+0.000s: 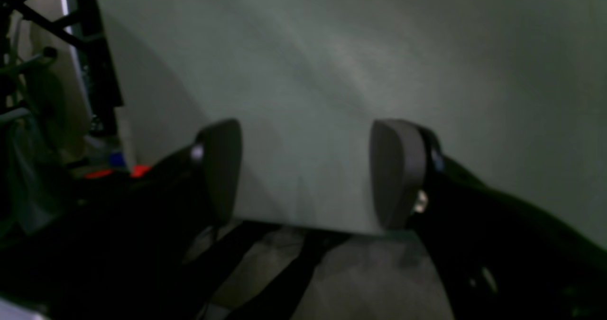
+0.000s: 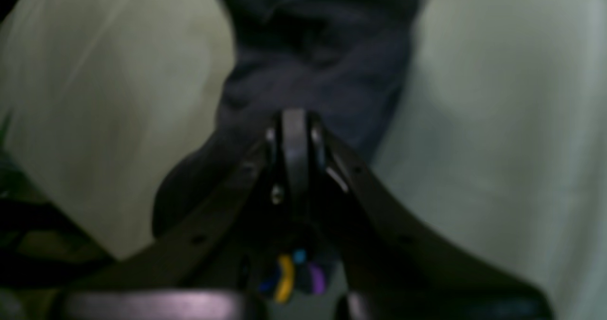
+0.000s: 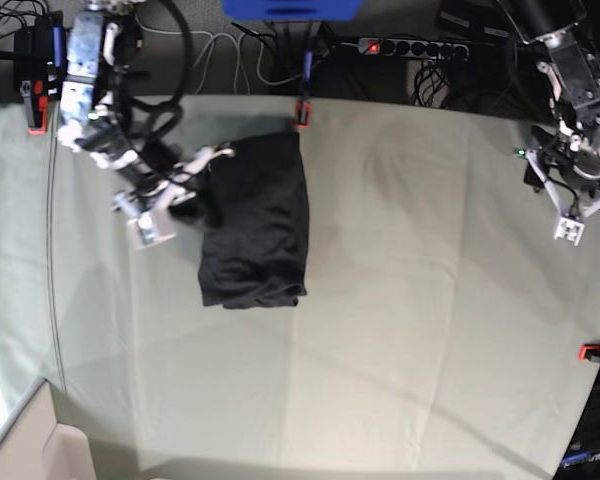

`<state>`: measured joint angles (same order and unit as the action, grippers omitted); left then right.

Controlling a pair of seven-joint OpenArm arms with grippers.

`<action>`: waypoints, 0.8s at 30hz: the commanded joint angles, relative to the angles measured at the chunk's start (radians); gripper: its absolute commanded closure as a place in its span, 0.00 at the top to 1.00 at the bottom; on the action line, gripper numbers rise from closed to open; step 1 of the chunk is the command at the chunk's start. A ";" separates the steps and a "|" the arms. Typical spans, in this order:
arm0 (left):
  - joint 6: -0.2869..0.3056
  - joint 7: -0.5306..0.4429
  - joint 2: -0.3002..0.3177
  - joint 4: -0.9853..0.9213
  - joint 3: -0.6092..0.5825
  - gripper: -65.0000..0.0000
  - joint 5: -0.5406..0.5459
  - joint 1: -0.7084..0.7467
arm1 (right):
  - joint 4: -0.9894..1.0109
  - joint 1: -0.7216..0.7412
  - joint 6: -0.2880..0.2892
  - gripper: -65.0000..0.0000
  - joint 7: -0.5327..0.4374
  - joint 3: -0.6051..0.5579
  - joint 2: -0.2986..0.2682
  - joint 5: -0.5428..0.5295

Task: Layout the t-shirt on the table in an organized manner, then fold the t-shirt properly
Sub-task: 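Press and tuck the stack edge with the right gripper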

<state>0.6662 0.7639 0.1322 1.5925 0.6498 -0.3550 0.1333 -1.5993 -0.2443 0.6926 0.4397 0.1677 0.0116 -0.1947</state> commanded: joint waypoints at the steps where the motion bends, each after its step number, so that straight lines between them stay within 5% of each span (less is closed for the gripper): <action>1: -0.004 -0.010 0.013 0.018 0.003 0.63 0.001 0.006 | 0.003 0.003 0.006 0.00 -0.028 -0.007 -0.003 -0.016; 9: -0.004 -0.010 0.013 0.018 0.003 0.63 0.001 0.012 | 0.208 0.067 0.006 0.00 -0.034 -0.032 -0.034 -0.018; 18: -0.004 -0.010 0.011 0.012 -0.002 0.63 0.001 0.010 | -0.051 0.053 0.006 0.00 -0.025 -0.026 -0.034 -0.018; 24: -0.004 -0.010 -0.003 0.018 0.003 0.63 0.001 0.027 | 0.023 0.141 0.006 0.00 -0.023 -0.056 -0.011 -0.016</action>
<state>0.6666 0.7597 0.1211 1.5906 0.6491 -0.3553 0.1627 -1.5566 -0.1211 0.6903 0.4488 0.1120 -0.0002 -0.1925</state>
